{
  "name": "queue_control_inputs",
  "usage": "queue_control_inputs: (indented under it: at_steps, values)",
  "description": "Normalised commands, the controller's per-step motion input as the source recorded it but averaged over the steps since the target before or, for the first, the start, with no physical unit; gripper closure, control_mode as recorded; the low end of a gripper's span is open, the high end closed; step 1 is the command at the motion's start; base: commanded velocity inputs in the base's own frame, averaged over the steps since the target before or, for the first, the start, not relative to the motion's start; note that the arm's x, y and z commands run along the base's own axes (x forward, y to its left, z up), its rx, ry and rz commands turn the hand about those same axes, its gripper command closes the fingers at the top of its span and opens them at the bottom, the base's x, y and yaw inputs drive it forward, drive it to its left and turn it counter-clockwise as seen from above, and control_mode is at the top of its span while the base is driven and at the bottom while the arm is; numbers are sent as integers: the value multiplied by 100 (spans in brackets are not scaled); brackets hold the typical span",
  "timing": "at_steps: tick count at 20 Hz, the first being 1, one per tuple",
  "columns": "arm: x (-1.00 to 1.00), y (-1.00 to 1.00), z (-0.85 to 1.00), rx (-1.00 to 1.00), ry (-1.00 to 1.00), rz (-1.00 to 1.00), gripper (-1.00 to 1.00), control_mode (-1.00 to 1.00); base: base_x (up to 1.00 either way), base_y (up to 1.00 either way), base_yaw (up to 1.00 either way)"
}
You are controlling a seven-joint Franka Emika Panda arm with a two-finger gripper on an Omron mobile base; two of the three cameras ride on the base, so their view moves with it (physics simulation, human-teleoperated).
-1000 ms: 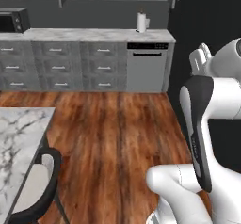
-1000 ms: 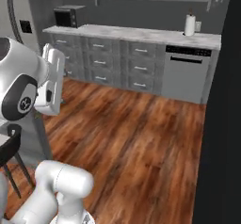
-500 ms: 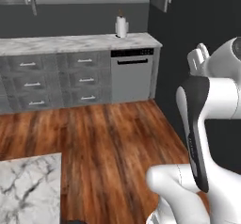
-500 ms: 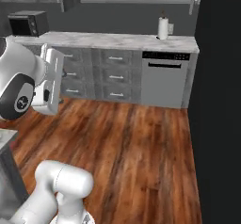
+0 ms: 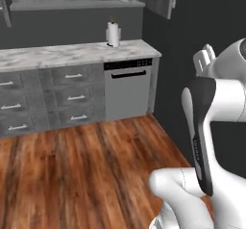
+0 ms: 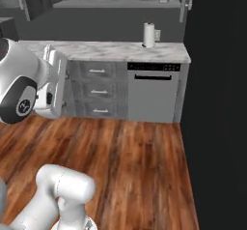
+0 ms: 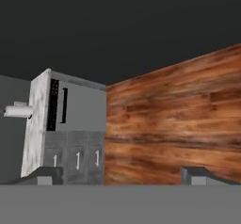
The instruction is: Retrieve the tupperware and aluminum foil from the cabinet and place them on the dining counter near the plate with garlic and shrimp to prepare for storing leftovers.
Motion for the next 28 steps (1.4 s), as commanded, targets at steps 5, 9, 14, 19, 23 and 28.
queue_control_inputs:
  at_steps: [5,9,14,19,23,28]
  values:
    - [0,0,0,0,0,0,-100,100,100,-26,0]
    - [0,0,0,0,0,0,-100,100,100,-51,0]
    - [0,0,0,0,0,0,-100,100,100,-46,0]
    - [0,0,0,0,0,0,-100,100,100,-3,0]
    - [0,0,0,0,0,0,-100,100,100,1,0]
    - [0,0,0,0,0,0,-100,100,100,0,0]
